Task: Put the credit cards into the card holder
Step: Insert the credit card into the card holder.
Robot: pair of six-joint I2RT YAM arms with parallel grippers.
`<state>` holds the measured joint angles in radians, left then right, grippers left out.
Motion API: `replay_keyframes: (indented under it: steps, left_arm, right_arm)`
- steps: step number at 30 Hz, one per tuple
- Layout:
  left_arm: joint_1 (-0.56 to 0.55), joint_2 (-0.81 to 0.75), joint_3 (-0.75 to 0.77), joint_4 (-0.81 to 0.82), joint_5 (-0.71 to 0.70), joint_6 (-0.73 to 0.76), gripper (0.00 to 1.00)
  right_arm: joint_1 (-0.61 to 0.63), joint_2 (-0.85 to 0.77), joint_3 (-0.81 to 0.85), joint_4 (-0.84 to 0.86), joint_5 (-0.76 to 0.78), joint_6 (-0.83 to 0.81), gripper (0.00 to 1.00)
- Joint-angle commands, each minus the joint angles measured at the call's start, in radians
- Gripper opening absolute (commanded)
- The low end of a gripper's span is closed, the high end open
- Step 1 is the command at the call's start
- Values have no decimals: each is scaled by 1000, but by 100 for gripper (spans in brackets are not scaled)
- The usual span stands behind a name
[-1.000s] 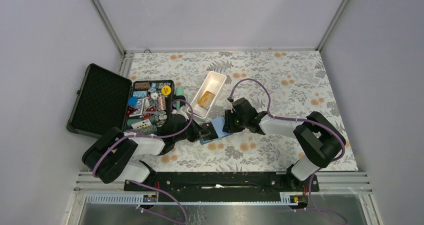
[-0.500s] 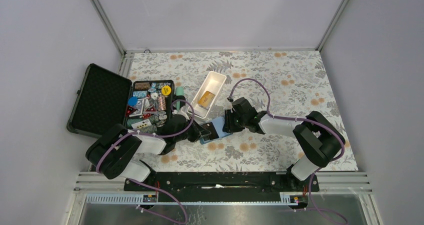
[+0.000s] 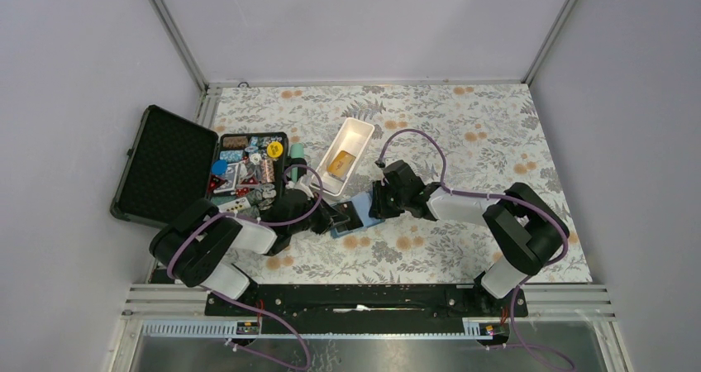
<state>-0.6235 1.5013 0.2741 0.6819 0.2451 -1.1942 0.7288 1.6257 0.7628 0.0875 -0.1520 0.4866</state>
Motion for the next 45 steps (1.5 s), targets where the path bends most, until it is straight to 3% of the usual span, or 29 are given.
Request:
replay_keyframes:
  steps: [1, 11, 17, 27, 45]
  left_arm:
    - [5, 23, -9, 40, -21, 29, 0]
    - [5, 38, -47, 105, -43, 18, 0]
    - [5, 47, -49, 122, -50, 27, 0]
    - [5, -8, -48, 28, -119, 102, 0]
    - [5, -12, -55, 43, -124, 143, 0]
  right_arm:
    - [-1, 29, 30, -34, -26, -13, 28]
    - [3, 43, 46, -57, -14, -11, 17]
    - [7, 54, 53, -70, -8, -10, 0]
    - [10, 59, 62, -81, 0, -11, 0]
    - [27, 71, 71, -81, -1, -11, 0]
